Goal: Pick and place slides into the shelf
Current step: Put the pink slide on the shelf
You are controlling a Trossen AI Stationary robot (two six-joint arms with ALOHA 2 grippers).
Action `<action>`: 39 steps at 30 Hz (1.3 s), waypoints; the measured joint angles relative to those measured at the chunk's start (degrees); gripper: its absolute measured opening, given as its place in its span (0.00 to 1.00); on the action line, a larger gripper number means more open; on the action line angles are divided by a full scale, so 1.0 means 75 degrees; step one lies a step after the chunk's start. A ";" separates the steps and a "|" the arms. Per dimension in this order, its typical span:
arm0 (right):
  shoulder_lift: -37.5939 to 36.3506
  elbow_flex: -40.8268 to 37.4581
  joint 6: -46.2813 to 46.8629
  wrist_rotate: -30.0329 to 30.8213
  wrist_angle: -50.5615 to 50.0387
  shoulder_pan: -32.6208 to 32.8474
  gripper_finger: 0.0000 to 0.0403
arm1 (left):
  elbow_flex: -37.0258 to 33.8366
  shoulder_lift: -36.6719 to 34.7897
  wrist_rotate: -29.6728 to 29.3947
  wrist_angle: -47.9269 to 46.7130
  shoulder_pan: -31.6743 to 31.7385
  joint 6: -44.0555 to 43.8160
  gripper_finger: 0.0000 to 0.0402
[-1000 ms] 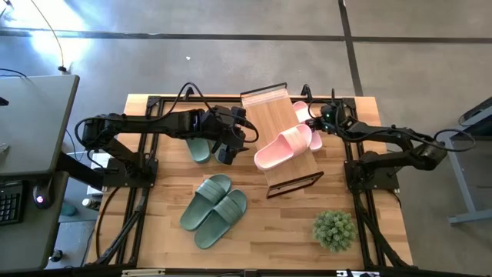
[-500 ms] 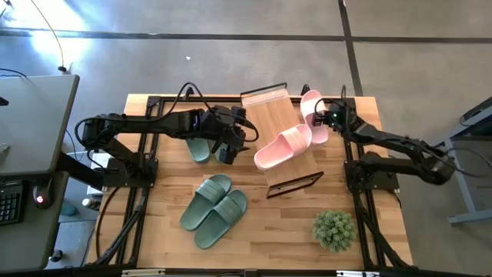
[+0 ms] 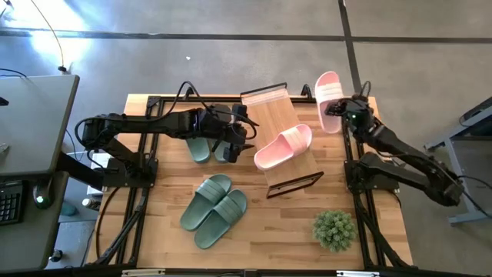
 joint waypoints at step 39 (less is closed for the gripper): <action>0.3219 0.1617 0.0563 -0.1746 1.0593 0.2138 0.00 | 0.0000 0.2003 -0.2399 0.7630 0.0000 -0.3156 0.81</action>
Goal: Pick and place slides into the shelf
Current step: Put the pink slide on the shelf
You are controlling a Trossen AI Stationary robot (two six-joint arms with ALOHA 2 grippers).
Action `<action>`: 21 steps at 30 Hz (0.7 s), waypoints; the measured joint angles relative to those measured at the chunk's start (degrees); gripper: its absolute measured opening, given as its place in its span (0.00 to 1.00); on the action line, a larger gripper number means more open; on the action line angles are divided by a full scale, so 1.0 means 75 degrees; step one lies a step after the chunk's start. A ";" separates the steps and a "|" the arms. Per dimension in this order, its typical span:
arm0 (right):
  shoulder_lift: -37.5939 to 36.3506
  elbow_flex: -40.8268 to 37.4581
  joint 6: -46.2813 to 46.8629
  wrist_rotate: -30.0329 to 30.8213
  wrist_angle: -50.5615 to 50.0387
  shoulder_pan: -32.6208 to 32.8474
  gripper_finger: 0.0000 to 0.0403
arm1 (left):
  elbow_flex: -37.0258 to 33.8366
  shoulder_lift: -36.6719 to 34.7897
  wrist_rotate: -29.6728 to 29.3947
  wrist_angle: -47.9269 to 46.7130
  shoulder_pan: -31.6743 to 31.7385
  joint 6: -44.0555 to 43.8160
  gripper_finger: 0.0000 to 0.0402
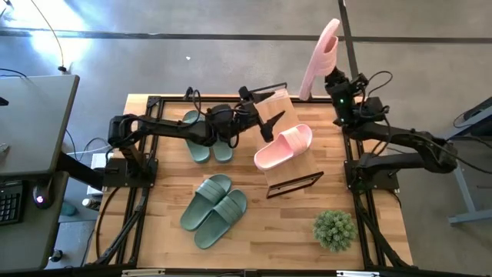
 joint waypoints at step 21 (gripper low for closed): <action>0.1095 0.1250 -0.0242 -0.0216 -0.0114 0.0498 0.00 | 0.0003 0.0579 -0.0557 0.1577 0.0000 0.0033 0.81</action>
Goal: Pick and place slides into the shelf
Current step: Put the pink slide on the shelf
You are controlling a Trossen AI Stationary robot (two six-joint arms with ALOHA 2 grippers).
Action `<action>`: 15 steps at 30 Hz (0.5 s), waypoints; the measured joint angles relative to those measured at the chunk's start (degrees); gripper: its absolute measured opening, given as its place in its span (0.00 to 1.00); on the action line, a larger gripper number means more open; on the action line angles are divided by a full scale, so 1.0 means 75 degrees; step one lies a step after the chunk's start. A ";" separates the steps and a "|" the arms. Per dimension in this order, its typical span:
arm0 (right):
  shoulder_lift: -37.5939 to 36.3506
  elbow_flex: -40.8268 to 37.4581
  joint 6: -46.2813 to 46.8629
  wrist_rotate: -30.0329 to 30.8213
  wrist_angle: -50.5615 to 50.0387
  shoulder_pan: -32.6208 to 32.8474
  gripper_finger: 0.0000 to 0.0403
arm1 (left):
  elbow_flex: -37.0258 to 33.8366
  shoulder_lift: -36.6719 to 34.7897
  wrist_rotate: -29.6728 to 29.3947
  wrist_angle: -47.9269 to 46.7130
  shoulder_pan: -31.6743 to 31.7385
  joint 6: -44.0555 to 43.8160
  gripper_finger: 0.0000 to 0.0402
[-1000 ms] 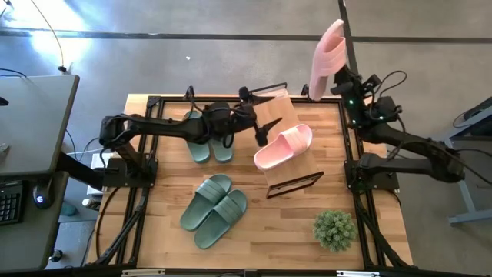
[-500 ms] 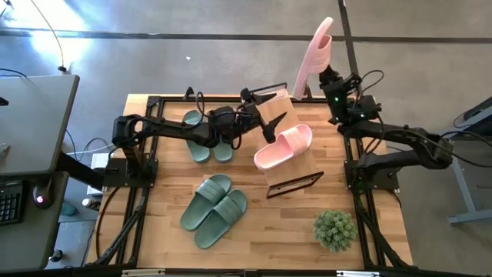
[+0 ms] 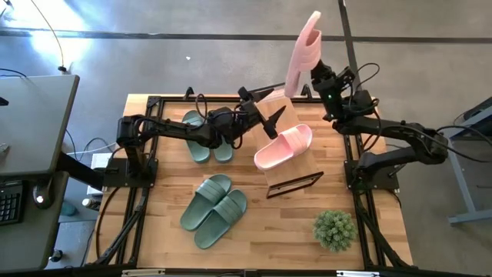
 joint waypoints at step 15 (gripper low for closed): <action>-0.0003 0.0000 -0.0269 -0.0037 -0.0251 0.0545 0.00 | -0.0003 0.0000 0.0872 -0.0300 0.0000 0.0108 0.77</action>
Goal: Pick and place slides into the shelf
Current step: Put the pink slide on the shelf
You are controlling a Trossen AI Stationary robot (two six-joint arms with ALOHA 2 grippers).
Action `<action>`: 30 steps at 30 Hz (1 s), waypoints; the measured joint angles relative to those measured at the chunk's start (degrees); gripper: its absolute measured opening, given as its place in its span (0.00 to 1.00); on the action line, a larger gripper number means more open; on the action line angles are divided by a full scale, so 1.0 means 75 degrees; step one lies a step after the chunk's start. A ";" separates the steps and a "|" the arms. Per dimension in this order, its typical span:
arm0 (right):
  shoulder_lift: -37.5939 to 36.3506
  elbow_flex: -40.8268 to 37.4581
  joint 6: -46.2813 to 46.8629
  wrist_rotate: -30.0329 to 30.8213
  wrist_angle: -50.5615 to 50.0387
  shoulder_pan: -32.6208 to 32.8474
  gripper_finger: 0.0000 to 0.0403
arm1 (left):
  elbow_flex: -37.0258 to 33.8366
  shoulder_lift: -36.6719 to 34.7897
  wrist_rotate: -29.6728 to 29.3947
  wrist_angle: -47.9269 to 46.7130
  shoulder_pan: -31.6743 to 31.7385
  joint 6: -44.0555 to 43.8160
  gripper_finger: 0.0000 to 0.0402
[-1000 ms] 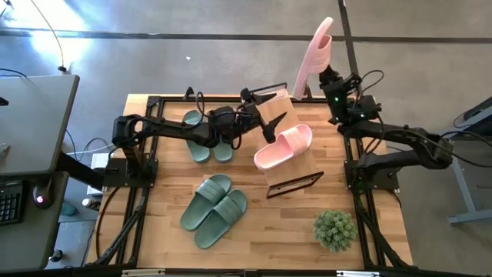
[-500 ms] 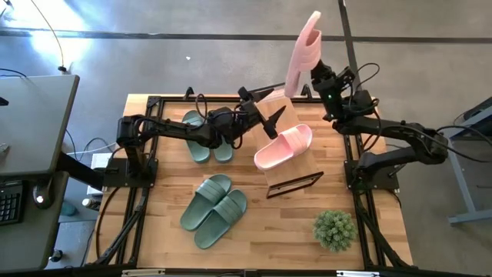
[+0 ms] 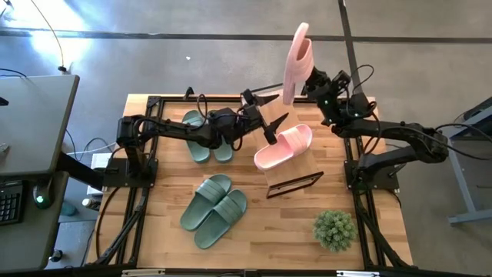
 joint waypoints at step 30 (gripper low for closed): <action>-0.0521 -0.0006 0.1490 -0.0532 -0.1697 -0.0052 0.00 | 0.0000 0.0055 0.1497 -0.0164 0.0108 0.0637 0.56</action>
